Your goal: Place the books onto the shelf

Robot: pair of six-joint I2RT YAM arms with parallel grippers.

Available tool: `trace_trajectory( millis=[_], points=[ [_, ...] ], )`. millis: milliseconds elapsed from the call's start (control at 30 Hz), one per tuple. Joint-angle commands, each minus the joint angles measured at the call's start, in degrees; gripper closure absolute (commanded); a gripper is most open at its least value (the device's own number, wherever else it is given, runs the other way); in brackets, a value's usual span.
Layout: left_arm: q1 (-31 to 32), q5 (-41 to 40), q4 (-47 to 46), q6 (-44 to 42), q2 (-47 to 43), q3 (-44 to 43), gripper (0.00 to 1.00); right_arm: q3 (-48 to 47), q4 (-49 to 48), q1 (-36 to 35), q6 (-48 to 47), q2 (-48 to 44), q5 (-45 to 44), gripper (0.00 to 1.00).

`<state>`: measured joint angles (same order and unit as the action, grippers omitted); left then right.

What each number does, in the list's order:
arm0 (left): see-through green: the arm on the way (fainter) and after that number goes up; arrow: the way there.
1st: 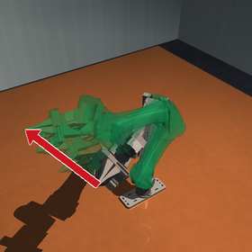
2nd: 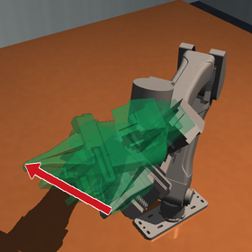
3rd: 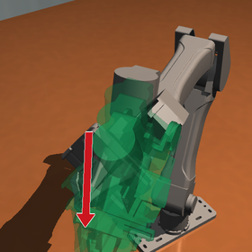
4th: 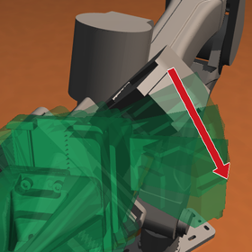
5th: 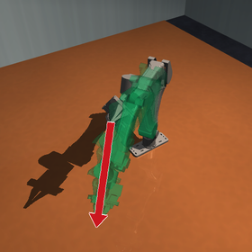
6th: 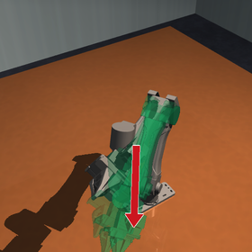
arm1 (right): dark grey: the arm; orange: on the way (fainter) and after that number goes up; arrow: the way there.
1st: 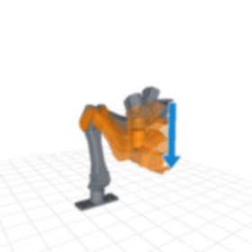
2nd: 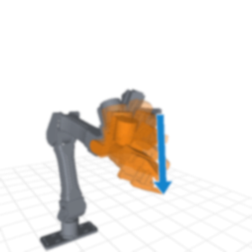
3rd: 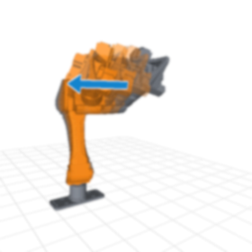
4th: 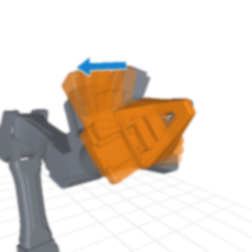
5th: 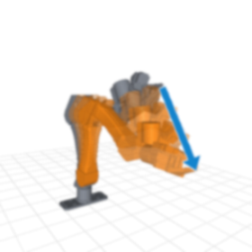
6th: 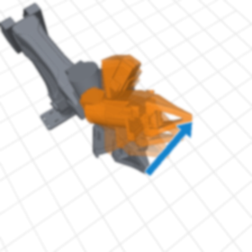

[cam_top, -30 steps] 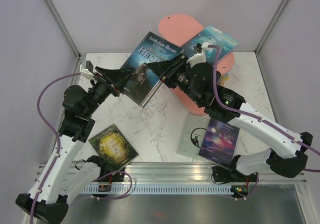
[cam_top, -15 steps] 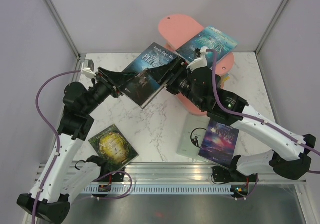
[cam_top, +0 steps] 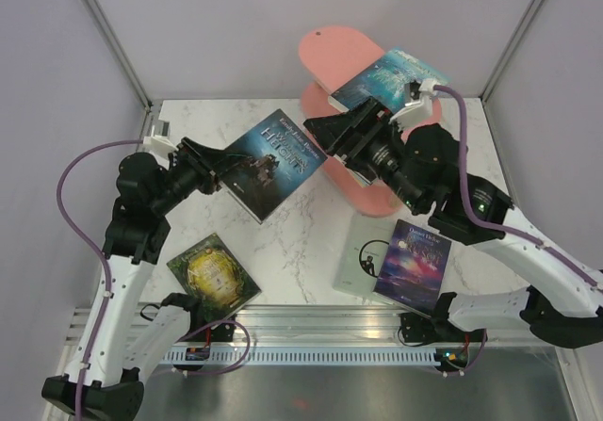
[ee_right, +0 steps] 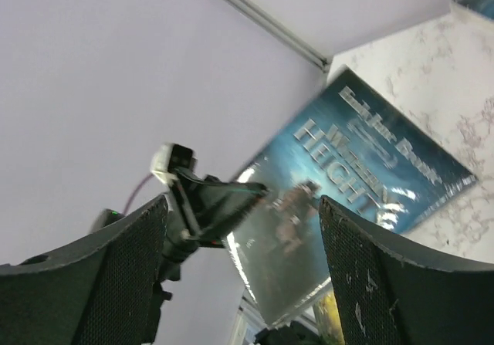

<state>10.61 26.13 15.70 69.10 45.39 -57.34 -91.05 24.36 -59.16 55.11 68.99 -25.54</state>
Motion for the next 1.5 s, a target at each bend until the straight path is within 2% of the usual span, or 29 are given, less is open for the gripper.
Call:
trace_trajectory(
  millis=[0, 200, 567, 900, 1133, 1333, 1467],
  points=[
    [-1.0, 3.4, -0.9, -4.1, -1.4, -2.0, 0.98, -6.0, 1.4, -0.2, -4.7, -2.3, -4.2, 0.17],
    [-1.0, 4.0, -4.5, -2.6, -1.0, 0.1, 0.98, -8.0, 5.7, -0.2, -8.0, -5.7, -8.8, 0.15],
    [-1.0, 5.0, -19.6, 6.5, 4.0, 5.0, 0.98, -5.7, 8.8, -0.2, -7.1, -9.6, -11.6, 0.15],
    [-0.1, 5.2, -28.7, 11.3, 11.8, 2.1, 0.98, -5.3, 10.7, -0.2, -7.4, -12.2, -14.9, 0.15],
    [4.1, 3.2, -30.8, 11.0, 19.5, -1.7, 0.98, -5.2, 11.5, -0.2, -7.7, -13.7, -17.1, 0.15],
    [10.5, -0.9, -37.1, 12.3, 26.1, -3.6, 0.98, -4.8, 12.8, -0.2, -7.7, -15.6, -19.0, 0.15],
    [15.5, -3.9, -39.3, 12.3, 32.2, -8.8, 0.98, -4.6, 14.0, -0.2, -7.4, -17.1, -20.3, 0.15]
  ],
)
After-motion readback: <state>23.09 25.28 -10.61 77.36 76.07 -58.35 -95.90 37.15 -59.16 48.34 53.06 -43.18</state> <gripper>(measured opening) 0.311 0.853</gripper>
